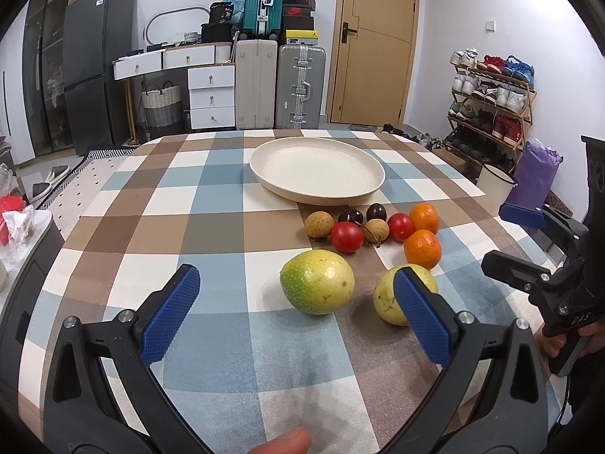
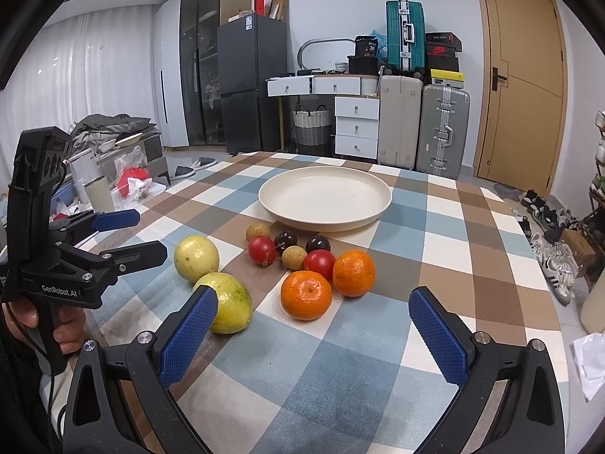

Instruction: Organize fruits

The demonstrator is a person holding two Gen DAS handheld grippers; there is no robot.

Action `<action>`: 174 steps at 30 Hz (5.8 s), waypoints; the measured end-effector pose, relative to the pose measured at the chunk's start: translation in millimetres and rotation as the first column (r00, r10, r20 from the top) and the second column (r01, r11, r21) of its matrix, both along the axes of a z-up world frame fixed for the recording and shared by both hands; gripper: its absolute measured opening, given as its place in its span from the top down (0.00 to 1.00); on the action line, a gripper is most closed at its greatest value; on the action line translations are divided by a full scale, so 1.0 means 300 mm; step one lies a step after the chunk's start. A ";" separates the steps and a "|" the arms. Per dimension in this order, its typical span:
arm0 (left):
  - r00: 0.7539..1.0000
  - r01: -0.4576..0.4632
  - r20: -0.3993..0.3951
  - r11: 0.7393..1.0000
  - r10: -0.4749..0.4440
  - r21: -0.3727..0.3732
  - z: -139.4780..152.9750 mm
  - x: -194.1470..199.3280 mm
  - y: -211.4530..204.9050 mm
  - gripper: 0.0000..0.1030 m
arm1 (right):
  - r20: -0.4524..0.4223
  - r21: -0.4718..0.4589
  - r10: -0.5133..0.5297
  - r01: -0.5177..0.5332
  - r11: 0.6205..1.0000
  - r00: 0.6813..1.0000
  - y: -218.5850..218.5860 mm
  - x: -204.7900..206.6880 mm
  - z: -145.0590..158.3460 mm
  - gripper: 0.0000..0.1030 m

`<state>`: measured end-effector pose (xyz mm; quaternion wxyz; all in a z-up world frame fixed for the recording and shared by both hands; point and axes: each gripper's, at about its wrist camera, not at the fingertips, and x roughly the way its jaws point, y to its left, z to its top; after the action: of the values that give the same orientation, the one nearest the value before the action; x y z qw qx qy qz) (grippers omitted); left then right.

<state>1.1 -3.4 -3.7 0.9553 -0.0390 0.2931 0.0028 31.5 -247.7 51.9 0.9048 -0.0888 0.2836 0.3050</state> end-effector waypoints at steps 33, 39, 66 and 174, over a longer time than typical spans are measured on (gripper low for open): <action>0.987 -0.037 -0.157 0.997 0.026 -0.062 -0.054 0.127 0.067 0.01 | -0.214 -0.065 -0.064 0.051 0.997 0.975 0.047 0.137 -0.083 0.03; 0.978 -0.046 -0.205 0.996 0.030 -0.077 -0.076 0.181 0.074 0.01 | -0.272 -0.082 -0.070 0.049 0.995 0.960 0.074 0.195 -0.113 0.18; 0.952 0.099 -0.261 0.969 -0.158 -0.225 -0.116 0.234 0.012 0.53 | -0.339 -0.012 0.024 -0.030 0.999 0.940 0.101 0.215 -0.141 0.60; 0.994 -0.028 -0.106 0.998 0.022 -0.049 0.103 0.256 0.053 0.01 | -0.275 -0.008 -0.086 0.087 0.996 0.958 0.005 0.336 0.009 0.00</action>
<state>77.9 12.4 27.3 0.9371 -0.0664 0.3427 0.0095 132.3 -246.4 54.7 0.8692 -0.0311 0.4095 0.2753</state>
